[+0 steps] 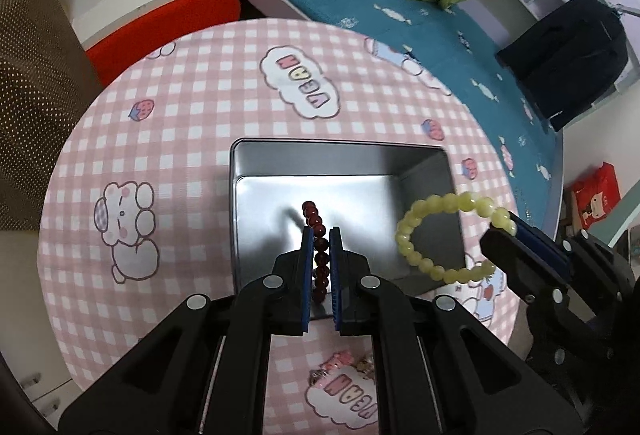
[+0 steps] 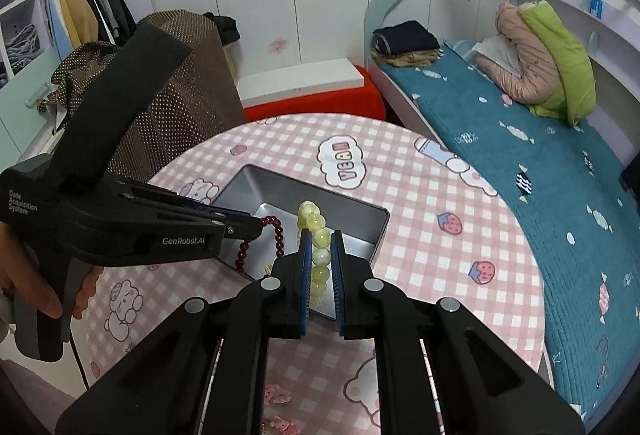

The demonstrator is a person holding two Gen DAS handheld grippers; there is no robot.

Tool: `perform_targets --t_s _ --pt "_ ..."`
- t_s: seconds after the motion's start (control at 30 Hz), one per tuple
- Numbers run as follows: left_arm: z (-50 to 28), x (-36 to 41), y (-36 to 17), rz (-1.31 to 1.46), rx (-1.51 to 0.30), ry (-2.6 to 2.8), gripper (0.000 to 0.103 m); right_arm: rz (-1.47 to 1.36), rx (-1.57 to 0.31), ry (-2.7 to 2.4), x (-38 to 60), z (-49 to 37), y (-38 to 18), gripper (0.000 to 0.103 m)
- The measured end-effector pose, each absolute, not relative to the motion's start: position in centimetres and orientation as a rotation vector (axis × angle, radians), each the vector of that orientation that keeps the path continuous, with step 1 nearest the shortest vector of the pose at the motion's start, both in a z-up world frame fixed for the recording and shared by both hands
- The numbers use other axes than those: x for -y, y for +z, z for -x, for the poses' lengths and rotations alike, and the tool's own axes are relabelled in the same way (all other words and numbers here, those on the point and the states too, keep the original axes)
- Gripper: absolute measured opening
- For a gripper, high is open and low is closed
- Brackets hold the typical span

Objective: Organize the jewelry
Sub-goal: 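Carry both bracelets to the gray box while the left tool releases the red one inside, then lower the yellow bead bracelet into the gray box and open the right tool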

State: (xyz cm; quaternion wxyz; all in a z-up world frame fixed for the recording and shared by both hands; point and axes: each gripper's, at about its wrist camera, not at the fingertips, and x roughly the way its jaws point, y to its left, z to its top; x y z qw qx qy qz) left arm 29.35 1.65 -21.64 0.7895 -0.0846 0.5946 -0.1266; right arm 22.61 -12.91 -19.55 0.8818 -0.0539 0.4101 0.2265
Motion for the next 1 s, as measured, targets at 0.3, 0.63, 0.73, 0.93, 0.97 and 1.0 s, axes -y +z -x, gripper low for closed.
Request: perform_targets --t_s 0.3,0.63,0.73,0.93,0.97,1.0 --pt "-29.6 -2.0 -22.3 0.159 -1.305 -0.245 0.03 0.111 -0.884 0.493 12.3 -23.3 -20.3 0.008" --pt "-28.0 -3.3 -19.4 0.164 -1.244 -0.213 0.036 0.098 -0.903 0.597 10.1 -23.9 -20.3 0.008" --pt "-27.3 -4.3 -18.8 0.17 -1.227 -0.182 0.036 0.091 -0.914 0.65 9.0 -24.1 -20.5 0.008" --pt "-26.2 -6.4 -18.7 0.198 -1.222 -0.119 0.038 0.118 -0.931 0.659 7.6 -24.6 -20.8 0.018" --pt "-26.0 -6.6 -18.7 0.202 -1.223 -0.111 0.04 0.111 -0.941 0.653 7.6 -24.8 -20.9 0.024" --pt "-25.9 -6.7 -18.7 0.202 -1.224 -0.103 0.041 0.11 -0.943 0.642 7.6 -24.9 -20.9 0.036"
